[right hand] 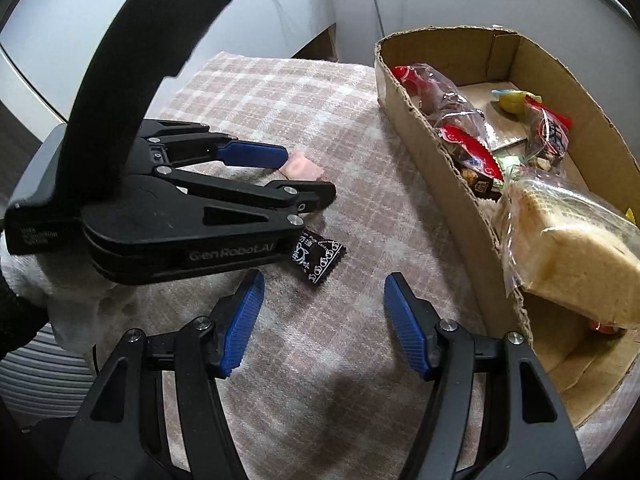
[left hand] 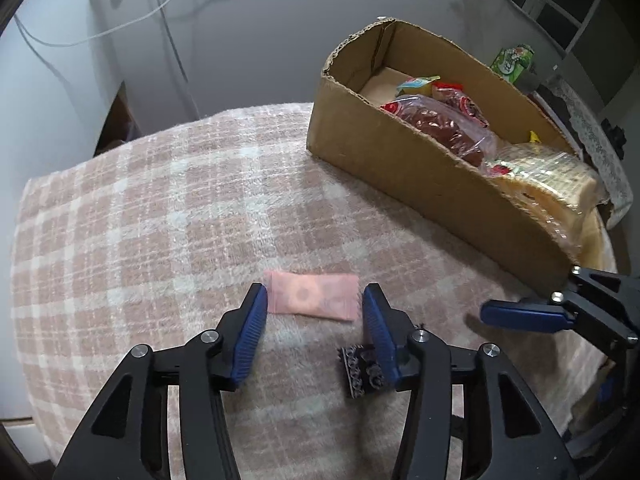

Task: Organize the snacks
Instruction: 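Grasp the pink candy packet with the left gripper while the right grasps the black-wrapped candy, then lift both held candies and carry them over the box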

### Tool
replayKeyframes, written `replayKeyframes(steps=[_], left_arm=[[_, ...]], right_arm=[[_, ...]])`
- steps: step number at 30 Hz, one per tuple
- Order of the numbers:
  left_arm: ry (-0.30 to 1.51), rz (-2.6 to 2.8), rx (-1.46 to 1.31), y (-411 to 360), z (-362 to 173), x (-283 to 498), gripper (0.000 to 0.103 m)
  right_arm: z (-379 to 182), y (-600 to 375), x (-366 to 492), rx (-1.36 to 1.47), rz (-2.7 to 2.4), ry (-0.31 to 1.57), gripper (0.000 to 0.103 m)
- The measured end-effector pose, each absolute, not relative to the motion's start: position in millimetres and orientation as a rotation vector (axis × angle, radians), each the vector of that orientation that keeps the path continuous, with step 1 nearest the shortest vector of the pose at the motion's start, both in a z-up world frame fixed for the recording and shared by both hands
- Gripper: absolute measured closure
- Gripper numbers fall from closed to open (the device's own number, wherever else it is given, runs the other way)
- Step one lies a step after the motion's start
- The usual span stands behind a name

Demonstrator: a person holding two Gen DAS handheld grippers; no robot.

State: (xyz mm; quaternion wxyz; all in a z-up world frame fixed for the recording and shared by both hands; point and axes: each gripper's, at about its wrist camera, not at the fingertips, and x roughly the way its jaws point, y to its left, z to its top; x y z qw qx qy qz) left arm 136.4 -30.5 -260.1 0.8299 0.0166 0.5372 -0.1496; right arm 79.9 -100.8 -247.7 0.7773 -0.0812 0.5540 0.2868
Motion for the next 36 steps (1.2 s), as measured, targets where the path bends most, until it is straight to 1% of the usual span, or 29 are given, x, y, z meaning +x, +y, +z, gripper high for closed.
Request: replayKeyframes(steps=[2,5,6,12,20,22,24,25,27,29,36], left_arm=[[1.129,-0.314,0.041,-31.1,-260.5,136.3,0.056],[1.120,-0.311,0.021,-21.9,-260.7,136.5,0.068],[1.121,-0.313,0.006,-16.3,-260.9,136.6,0.069],[1.118,-0.283,-0.034,12.1,-261.2,132.0,0.070],[1.124,-0.254,-0.078,54.9,-261.5,114.8,0.070],[1.125,-0.247,-0.079,62.4,-261.3,109.5,0.070],[1.126,-0.243,-0.085,68.9,-261.0,104.7,0.070],[1.126,-0.240,-0.087,72.0,-261.1,102.3,0.070],[1.127,-0.238,-0.093,77.3,-261.4,97.1,0.070],[1.129,-0.234,-0.099,84.8,-261.0,91.0,0.070],[1.125,-0.211,-0.120,93.2,-258.7,70.8,0.070]], right_arm=[[-248.2,-98.0,80.9,-0.180,0.626,1.197,0.037],[-249.2,-91.1,82.5,-0.197,0.635,1.194,0.037],[-249.1,-89.5,82.9,-0.202,0.639,1.193,0.037],[-252.5,-75.3,89.8,-0.236,0.652,1.185,0.037],[-264.7,-52.3,96.0,-0.356,0.708,1.184,0.038],[-265.7,-53.4,95.9,-0.375,0.715,1.185,0.042],[-265.8,-54.8,97.9,-0.399,0.714,1.187,0.054],[-264.8,-57.0,98.7,-0.395,0.721,1.195,0.057],[-263.8,-59.5,100.0,-0.395,0.725,1.206,0.071],[-263.5,-60.8,100.2,-0.402,0.715,1.209,0.078],[-261.8,-62.1,94.0,-0.355,0.692,1.209,0.079]])
